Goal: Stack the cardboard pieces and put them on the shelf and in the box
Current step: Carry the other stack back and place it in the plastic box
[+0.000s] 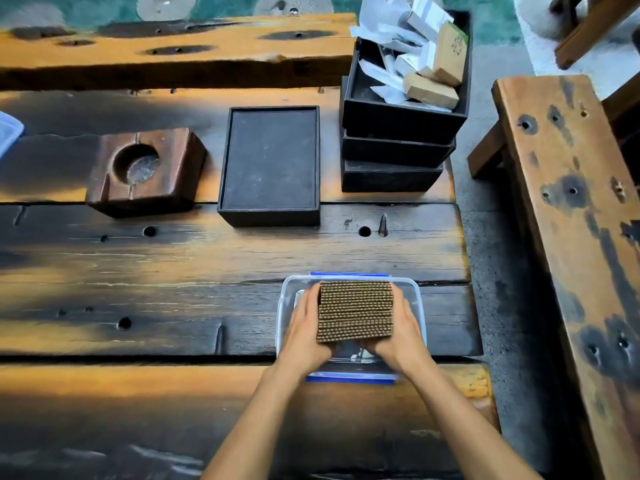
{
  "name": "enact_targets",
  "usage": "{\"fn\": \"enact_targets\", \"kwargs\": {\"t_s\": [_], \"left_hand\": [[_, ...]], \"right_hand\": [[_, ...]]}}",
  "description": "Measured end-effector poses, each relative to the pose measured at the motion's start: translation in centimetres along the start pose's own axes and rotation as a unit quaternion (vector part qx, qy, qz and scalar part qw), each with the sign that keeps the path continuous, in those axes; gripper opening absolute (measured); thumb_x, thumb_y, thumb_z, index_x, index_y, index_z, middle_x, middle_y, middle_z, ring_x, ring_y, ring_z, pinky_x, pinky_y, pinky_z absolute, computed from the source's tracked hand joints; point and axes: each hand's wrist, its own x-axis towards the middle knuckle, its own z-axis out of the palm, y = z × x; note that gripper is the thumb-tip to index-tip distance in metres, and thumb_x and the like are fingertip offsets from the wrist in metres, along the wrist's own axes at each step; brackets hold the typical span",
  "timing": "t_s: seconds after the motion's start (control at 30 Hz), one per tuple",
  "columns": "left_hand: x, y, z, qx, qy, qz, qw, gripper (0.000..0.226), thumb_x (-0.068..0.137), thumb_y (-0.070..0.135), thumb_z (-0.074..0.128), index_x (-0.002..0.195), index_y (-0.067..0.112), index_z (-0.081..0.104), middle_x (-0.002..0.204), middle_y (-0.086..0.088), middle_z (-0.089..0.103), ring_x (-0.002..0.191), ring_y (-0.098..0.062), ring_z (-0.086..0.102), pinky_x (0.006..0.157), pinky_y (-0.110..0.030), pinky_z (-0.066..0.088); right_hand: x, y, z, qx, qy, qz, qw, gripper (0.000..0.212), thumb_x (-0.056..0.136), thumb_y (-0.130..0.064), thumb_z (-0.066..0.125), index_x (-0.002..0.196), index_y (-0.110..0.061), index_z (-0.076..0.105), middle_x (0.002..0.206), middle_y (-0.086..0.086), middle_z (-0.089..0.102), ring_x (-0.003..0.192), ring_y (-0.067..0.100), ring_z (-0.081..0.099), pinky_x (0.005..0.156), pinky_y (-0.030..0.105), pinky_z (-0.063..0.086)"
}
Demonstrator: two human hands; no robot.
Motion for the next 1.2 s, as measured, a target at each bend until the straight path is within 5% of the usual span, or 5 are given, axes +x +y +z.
{"fn": "enact_targets", "kwargs": {"t_s": [0.27, 0.53, 0.7, 1.0, 1.2], "left_hand": [[0.3, -0.5, 0.1, 0.005, 0.03, -0.008, 1.0, 0.092, 0.072, 0.014, 0.087, 0.152, 0.02, 0.041, 0.151, 0.0, 0.047, 0.139, -0.019, 0.052, 0.114, -0.039, 0.047], [0.7, -0.3, -0.4, 0.007, 0.04, -0.035, 0.999, 0.08, 0.072, 0.026, 0.087, 0.141, 0.021, 0.048, 0.141, 0.006, 0.05, 0.127, -0.015, 0.059, 0.105, -0.033, 0.051], [-1.3, -0.7, 0.0, 0.096, 0.034, -0.092, 0.991, 0.084, 0.071, 0.021, 0.078, 0.143, 0.026, 0.035, 0.137, 0.004, 0.054, 0.106, -0.033, 0.069, 0.081, -0.047, 0.057], [-1.6, -1.0, 0.4, 0.01, 0.026, -0.045, 0.999, 0.083, 0.076, 0.015, 0.087, 0.147, 0.017, 0.044, 0.134, 0.004, 0.05, 0.125, -0.015, 0.059, 0.106, -0.035, 0.051], [-1.7, -0.1, 0.3, -0.025, 0.036, -0.06, 0.997, 0.074, 0.079, 0.013, 0.086, 0.142, 0.02, 0.047, 0.13, 0.004, 0.054, 0.121, -0.015, 0.061, 0.103, -0.035, 0.052]], "right_hand": [[0.5, 0.3, 0.2, -0.002, -0.002, 0.006, 1.0, 0.082, 0.068, -0.013, 0.08, 0.139, -0.028, 0.041, 0.134, -0.006, 0.054, 0.124, 0.015, 0.055, 0.106, 0.033, 0.047], [-0.1, 0.0, 1.3, 0.043, 0.015, 0.031, 0.999, 0.078, 0.065, -0.016, 0.078, 0.129, -0.043, 0.041, 0.116, -0.021, 0.055, 0.107, 0.002, 0.058, 0.085, 0.003, 0.04], [-0.2, 0.2, 1.8, 0.011, -0.022, 0.032, 0.999, 0.081, 0.074, -0.018, 0.08, 0.137, -0.042, 0.035, 0.122, -0.016, 0.062, 0.109, 0.005, 0.06, 0.095, 0.028, 0.051], [-1.1, 1.0, 1.1, 0.0, -0.034, 0.007, 0.999, 0.084, 0.068, -0.016, 0.085, 0.122, -0.054, 0.033, 0.11, -0.022, 0.063, 0.099, -0.015, 0.059, 0.078, -0.003, 0.039], [-0.8, 1.3, 1.0, -0.02, -0.037, 0.0, 0.999, 0.081, 0.065, -0.011, 0.083, 0.13, -0.032, 0.041, 0.111, -0.016, 0.063, 0.1, 0.008, 0.065, 0.082, 0.017, 0.05]]}}
